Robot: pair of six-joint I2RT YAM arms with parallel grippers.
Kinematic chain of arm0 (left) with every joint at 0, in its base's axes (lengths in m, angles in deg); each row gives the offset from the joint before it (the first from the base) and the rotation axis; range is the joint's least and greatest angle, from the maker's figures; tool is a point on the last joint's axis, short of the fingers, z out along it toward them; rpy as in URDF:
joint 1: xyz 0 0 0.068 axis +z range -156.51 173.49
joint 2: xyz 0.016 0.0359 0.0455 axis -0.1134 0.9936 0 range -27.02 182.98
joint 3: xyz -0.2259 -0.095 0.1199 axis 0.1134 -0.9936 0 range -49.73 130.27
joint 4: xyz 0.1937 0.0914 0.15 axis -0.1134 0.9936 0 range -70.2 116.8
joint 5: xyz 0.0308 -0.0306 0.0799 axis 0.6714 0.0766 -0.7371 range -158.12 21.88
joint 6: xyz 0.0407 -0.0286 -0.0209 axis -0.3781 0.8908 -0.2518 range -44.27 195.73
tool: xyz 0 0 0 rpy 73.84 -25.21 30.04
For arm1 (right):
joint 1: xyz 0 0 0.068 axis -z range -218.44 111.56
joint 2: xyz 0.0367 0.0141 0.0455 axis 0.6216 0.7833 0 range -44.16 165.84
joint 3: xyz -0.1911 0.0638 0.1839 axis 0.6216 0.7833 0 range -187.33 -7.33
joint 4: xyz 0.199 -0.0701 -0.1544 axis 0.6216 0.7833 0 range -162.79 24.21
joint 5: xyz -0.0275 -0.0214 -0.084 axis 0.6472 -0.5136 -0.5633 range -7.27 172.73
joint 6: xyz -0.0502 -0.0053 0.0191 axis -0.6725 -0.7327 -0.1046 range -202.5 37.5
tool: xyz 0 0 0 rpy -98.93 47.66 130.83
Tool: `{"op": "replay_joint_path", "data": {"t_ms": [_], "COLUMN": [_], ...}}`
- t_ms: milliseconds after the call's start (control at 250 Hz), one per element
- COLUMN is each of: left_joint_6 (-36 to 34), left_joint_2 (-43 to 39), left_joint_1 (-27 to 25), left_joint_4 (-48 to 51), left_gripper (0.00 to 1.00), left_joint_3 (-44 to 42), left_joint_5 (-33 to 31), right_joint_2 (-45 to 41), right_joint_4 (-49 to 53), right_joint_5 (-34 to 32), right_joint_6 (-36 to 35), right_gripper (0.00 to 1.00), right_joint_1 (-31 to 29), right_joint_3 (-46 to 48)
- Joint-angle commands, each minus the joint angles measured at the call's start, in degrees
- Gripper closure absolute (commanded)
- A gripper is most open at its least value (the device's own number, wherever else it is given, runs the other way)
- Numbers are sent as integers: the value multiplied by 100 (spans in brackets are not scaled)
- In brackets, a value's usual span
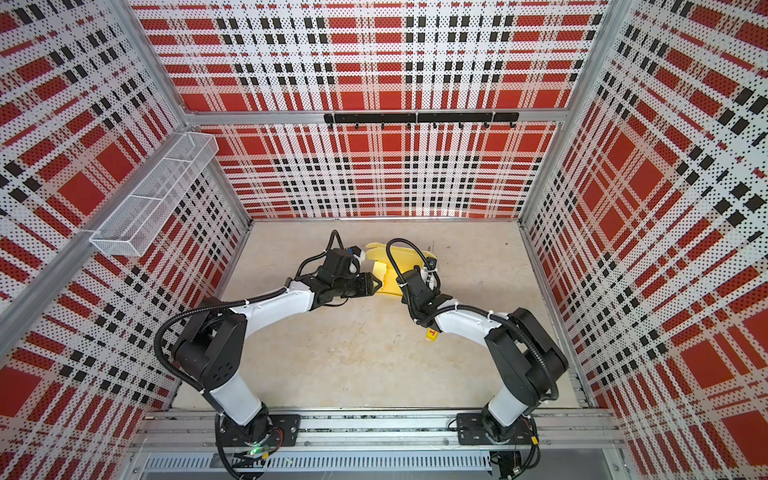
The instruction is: Fold the paper box
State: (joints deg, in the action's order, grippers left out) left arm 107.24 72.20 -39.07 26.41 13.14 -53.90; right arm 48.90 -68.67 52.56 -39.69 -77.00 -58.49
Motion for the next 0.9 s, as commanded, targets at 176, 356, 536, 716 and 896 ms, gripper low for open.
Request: {"op": "replay_joint_path", "data": {"t_ms": [176, 356, 536, 716, 896], "left_joint_6": [-250, -405, -526, -628, -597], "left_joint_2": [155, 238, 401, 666, 783], "left_joint_1": [-110, -118, -92, -67, -99], "left_joint_4": [266, 279, 253, 269, 226], "left_gripper": [49, 49, 48, 48, 48], "left_joint_3": [227, 290, 282, 329, 401], "left_joint_5": [-302, -378, -468, -486, -198], "right_joint_2": [391, 719, 937, 1051, 1193], "right_joint_4": [-197, -253, -323, -344, -356], "right_joint_5": [-111, -25, 38, 82, 148], "right_joint_6": [379, 421, 457, 438, 421], "right_gripper": [100, 100, 100, 100, 100], "right_joint_1": [-39, -65, -106, -116, -107], "right_joint_3": [-263, -293, -336, -407, -448]}}
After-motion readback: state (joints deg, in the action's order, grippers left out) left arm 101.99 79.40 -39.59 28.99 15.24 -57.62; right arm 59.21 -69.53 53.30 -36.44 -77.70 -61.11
